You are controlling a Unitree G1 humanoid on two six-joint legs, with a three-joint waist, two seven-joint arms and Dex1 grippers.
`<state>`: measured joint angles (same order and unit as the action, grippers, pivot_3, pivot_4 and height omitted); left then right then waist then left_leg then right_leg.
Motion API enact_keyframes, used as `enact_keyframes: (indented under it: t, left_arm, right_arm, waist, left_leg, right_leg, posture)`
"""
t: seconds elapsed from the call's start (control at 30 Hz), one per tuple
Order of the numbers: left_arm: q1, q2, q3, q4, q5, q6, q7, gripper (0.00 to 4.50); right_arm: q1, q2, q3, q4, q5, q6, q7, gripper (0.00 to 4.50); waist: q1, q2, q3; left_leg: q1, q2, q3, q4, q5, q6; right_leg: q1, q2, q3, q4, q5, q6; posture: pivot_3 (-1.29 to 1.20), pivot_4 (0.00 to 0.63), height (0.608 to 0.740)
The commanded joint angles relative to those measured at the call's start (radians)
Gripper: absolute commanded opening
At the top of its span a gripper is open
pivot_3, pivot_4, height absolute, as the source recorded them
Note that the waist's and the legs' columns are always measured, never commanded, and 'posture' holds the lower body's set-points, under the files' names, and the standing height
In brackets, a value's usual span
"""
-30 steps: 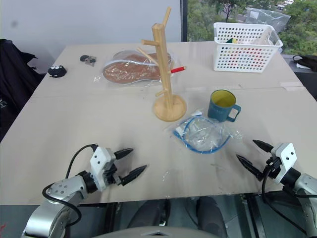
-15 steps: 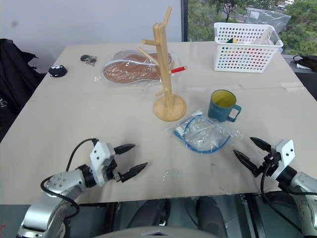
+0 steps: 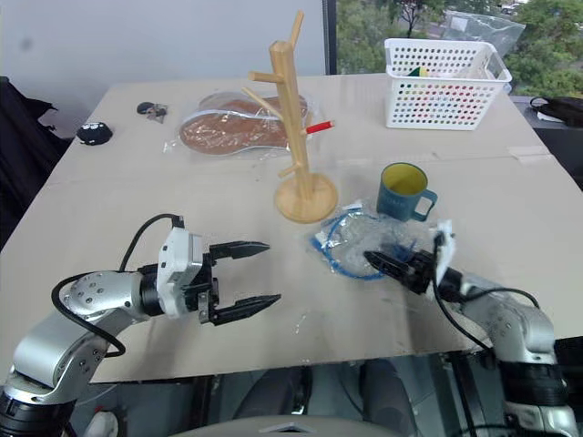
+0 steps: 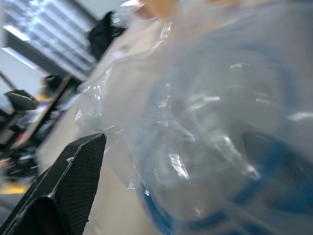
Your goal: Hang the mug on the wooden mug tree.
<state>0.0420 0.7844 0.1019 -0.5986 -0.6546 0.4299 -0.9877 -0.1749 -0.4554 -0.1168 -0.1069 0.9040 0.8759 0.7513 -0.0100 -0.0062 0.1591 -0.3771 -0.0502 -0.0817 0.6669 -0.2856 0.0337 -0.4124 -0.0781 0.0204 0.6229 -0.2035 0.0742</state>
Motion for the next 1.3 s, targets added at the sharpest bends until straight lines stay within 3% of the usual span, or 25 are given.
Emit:
enact_keyframes:
  t: [0.03,0.1,0.3,0.4,0.6,0.83,0.97,1.13,1.23,1.3]
  left_arm:
    - [-0.011,0.029,0.047,-0.045,-0.029,0.0,-0.011,4.5]
    - [-0.006,0.043,0.056,-0.053,-0.019,0.005,-0.001,4.5]
    - [0.063,0.072,0.108,-0.078,0.051,0.027,0.081,4.5]
    - [0.061,0.06,0.105,-0.074,0.093,0.012,0.118,4.5]
    - [0.029,0.05,0.075,-0.08,0.077,0.036,0.126,4.5]
    - [-0.095,0.022,0.071,-0.095,-0.086,0.112,0.108,4.5]
    - [-0.294,-0.024,-0.01,-0.056,-0.206,0.196,0.115,4.5]
    - [-0.441,-0.067,-0.127,0.004,-0.203,0.232,0.063,4.5]
    - [-0.545,-0.133,-0.209,0.068,-0.161,0.221,0.037,4.5]
    - [-0.582,-0.159,-0.242,0.096,-0.135,0.217,0.027,4.5]
  right_arm:
    - [-0.045,-0.001,0.015,0.001,0.024,0.058,0.014,4.48]
    - [-0.071,-0.002,0.028,0.013,0.013,0.07,0.024,4.48]
    - [-0.092,-0.008,0.037,0.047,-0.011,0.066,0.057,1.76]
    - [-0.09,-0.01,0.029,0.044,-0.009,0.071,0.065,0.05]
    - [-0.058,-0.022,-0.008,-0.024,0.04,0.09,0.087,0.05]
    - [0.045,-0.066,-0.142,-0.231,0.251,0.155,0.066,0.05]
    - [0.185,-0.15,-0.354,-0.351,0.513,0.182,-0.018,0.05]
    - [0.427,-0.247,-0.55,-0.422,0.682,0.176,-0.035,0.05]
    - [0.567,-0.278,-0.745,-0.396,0.721,0.141,-0.039,0.05]
    - [0.596,-0.288,-0.803,-0.36,0.686,0.11,-0.044,0.05]
  waist:
    - [0.001,0.0,0.0]
    - [-0.001,0.0,0.0]
    - [-0.003,0.001,0.0]
    - [-0.002,0.0,0.0]
    - [-0.001,0.0,0.0]
    - [0.001,0.0,0.001]
    - [0.013,0.0,0.002]
    - [0.023,-0.001,0.002]
    - [0.024,-0.002,0.003]
    - [0.019,-0.003,0.003]
  left_leg:
    - [-0.001,0.0,-0.001,0.0,0.0,0.0]
    - [-0.002,0.0,-0.001,0.0,0.0,0.0]
    - [-0.002,0.0,-0.001,0.0,0.0,0.0]
    - [-0.002,0.0,-0.002,0.0,0.0,0.0]
    - [-0.002,0.0,-0.002,0.0,0.0,0.0]
    - [-0.003,-0.001,-0.003,0.0,0.0,0.0]
    - [-0.004,-0.001,-0.004,0.001,0.0,0.0]
    - [-0.003,-0.002,-0.004,0.002,0.0,0.0]
    - [-0.003,-0.002,-0.004,0.002,0.0,0.0]
    - [-0.002,-0.002,-0.003,0.003,0.0,0.0]
  right_leg:
    - [-0.001,0.0,-0.001,0.0,0.0,0.0]
    - [-0.002,0.0,-0.001,0.0,0.0,0.0]
    - [-0.002,0.0,-0.001,0.0,0.0,0.0]
    - [-0.002,0.0,-0.002,0.0,0.0,0.0]
    - [-0.002,0.0,-0.002,0.0,0.0,0.0]
    - [-0.002,0.0,-0.003,0.0,0.0,0.0]
    - [-0.001,0.0,-0.004,0.001,0.0,0.001]
    - [0.001,0.0,-0.004,0.0,0.0,0.001]
    - [0.001,0.001,-0.004,0.001,0.0,0.001]
    - [0.002,0.001,-0.003,0.001,0.0,0.001]
  posture:
    - [0.0,0.15,0.74]
    - [0.0,0.15,0.74]
    - [0.0,0.15,0.74]
    - [0.0,0.15,0.74]
    - [0.0,0.15,0.74]
    - [0.0,0.15,0.74]
    - [0.0,0.15,0.74]
    - [0.0,0.15,0.74]
    - [0.0,0.15,0.74]
    - [0.0,0.15,0.74]
